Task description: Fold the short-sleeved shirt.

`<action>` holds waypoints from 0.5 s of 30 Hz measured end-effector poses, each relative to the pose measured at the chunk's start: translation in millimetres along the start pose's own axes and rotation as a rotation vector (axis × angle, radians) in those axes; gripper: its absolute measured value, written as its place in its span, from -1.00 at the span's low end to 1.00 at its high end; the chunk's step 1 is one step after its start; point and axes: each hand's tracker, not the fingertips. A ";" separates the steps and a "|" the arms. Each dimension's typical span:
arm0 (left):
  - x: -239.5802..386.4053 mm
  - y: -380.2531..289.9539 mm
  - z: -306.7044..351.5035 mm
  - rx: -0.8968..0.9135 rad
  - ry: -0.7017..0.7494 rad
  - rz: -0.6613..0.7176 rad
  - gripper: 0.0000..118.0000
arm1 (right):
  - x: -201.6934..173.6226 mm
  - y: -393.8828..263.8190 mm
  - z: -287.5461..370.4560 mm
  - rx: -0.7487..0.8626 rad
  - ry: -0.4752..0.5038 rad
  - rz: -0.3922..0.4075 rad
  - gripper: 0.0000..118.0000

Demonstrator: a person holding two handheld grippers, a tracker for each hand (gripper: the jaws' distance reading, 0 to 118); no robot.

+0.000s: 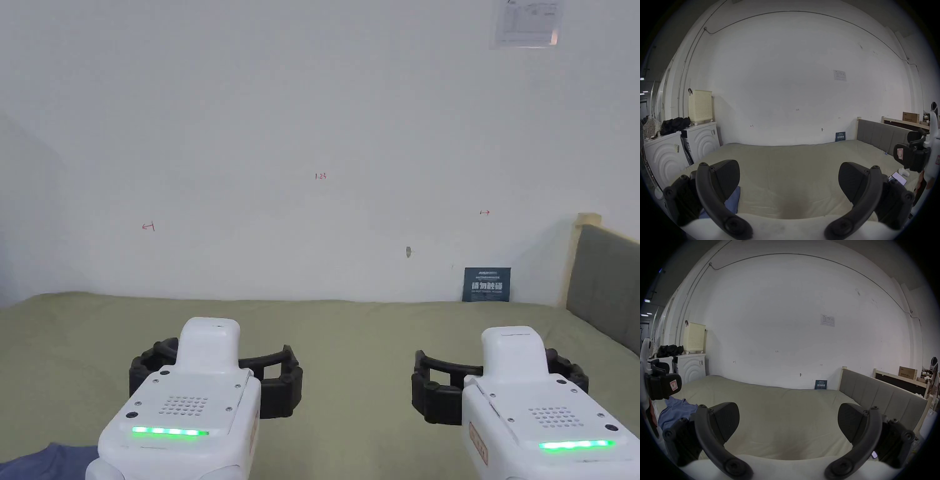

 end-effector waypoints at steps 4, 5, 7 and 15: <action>1.4 0.1 0.1 -0.006 0.001 -0.001 1.00 | -0.5 -0.2 0.9 0.002 -0.001 -0.008 1.00; 2.0 0.0 0.4 -0.005 0.002 -0.002 1.00 | -0.2 -0.4 0.7 0.001 0.000 -0.011 1.00; 2.7 0.5 1.2 -0.003 0.000 -0.004 1.00 | -0.4 -1.0 1.0 -0.003 0.003 -0.010 1.00; 1.4 3.0 3.3 0.010 0.000 0.005 1.00 | 0.7 -0.2 1.9 0.004 -0.001 -0.004 1.00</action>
